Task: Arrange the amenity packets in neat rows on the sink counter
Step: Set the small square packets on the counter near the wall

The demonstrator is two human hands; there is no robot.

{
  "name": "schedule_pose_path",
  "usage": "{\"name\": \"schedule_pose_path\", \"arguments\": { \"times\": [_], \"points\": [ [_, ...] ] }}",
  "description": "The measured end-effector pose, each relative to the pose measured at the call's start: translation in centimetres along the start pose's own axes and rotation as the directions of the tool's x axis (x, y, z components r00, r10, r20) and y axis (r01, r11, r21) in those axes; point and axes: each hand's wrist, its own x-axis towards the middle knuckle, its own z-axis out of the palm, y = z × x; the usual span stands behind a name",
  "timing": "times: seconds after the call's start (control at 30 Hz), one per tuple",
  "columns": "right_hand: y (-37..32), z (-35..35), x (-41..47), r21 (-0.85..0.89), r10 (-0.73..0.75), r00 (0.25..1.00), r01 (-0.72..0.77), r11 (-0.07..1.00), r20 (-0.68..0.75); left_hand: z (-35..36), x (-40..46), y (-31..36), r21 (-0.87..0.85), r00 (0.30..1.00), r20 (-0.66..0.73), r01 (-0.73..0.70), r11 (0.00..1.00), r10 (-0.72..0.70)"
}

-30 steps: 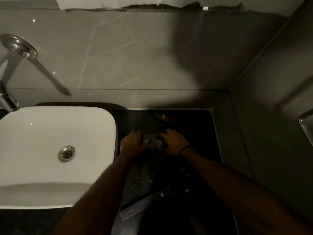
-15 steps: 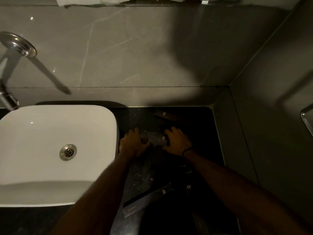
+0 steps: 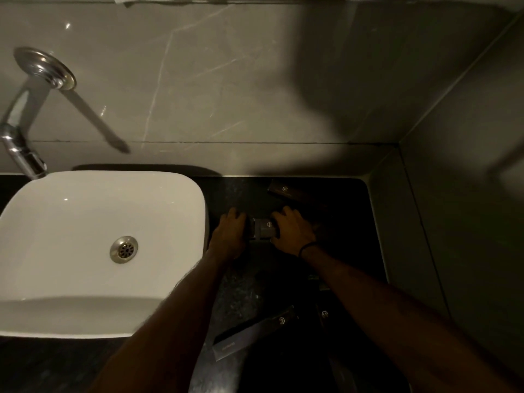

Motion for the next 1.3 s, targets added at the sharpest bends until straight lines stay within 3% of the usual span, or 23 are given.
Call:
{"name": "schedule_pose_path", "arguments": {
  "times": [0.5,0.67,0.9,1.1,1.23,1.3],
  "points": [
    [-0.8,0.2,0.3,0.003,0.055,0.998,-0.055,0.998,0.043,0.0,0.0,-0.1,0.015,1.000,0.006,-0.010,1.000,0.010],
    [0.3,-0.2,-0.8,0.078,0.057,0.998,-0.056,0.995,-0.008,-0.3,-0.2,0.3,0.144,0.999,0.038,0.015,0.989,-0.021],
    [6.5,-0.9,-8.0,0.123,0.203,0.960,-0.181,0.976,-0.192,-0.4,-0.8,3.4,0.222,0.966,-0.159,-0.164,0.961,0.201],
    [10.9,0.0,-14.9,0.130,0.356,0.920,-0.337,0.933,-0.167,3.7,-3.7,8.8,-0.003,0.939,0.065,-0.337,0.941,0.337],
    [10.7,1.1,-16.9,-0.045,0.253,0.958,-0.261,0.964,-0.136,6.0,-4.7,11.2,-0.061,0.883,0.236,-0.403,0.913,0.405],
    [9.6,1.7,-16.8,-0.017,0.182,0.977,-0.185,0.983,-0.112,6.9,-5.0,11.9,-0.034,0.868,0.276,-0.421,0.907,0.413]
  ]
}}
